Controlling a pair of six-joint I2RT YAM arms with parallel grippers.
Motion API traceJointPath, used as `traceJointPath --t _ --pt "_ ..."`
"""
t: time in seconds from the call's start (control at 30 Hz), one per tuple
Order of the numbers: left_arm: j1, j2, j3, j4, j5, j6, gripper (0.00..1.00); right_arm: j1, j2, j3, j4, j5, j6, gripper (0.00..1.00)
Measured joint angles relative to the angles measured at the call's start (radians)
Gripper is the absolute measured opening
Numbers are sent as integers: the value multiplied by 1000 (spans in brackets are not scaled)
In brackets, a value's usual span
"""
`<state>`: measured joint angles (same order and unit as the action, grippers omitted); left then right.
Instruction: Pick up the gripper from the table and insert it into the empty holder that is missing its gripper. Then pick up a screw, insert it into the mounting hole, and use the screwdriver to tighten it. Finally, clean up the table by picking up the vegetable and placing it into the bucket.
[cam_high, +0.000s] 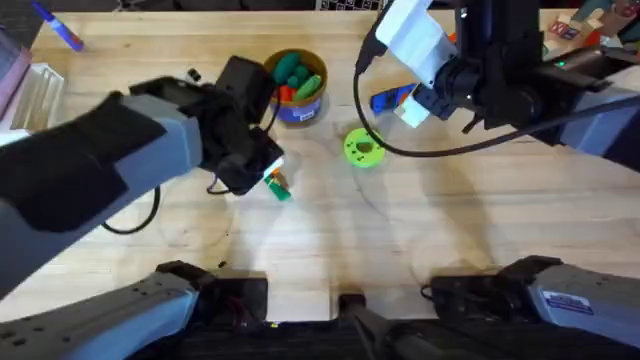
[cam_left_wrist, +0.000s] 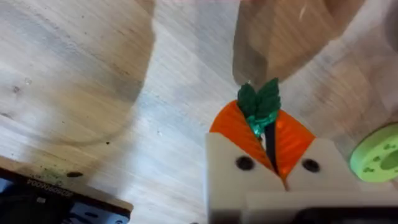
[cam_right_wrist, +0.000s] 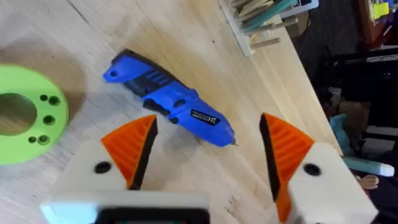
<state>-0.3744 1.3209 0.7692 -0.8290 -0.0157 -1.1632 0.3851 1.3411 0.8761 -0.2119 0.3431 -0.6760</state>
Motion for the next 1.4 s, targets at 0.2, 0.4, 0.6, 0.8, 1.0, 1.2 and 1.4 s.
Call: traceJointPath --t 0.2,0.4,0.6,0.8,1.0,1.2,1.4 --pt "0 -2 226 -56 23 44 21 0 0 0 0 0 0 959" --pt "0 -20 350 115 -22 102 21 0 0 0 0 0 0 959" --pt "0 49 351 254 -132 116 21 0 0 0 -1 0 0 959" --pt "0 200 351 387 -183 123 846 0 0 0 -1 0 0 959" --pt "0 176 351 412 -191 138 988 2 -2 0 -8 5 35 959" --pt "0 -2 351 356 -191 317 988 11 -94 44 -203 11 182 959" --pt "0 -272 358 89 -192 545 989 11 -280 125 -365 11 344 959"
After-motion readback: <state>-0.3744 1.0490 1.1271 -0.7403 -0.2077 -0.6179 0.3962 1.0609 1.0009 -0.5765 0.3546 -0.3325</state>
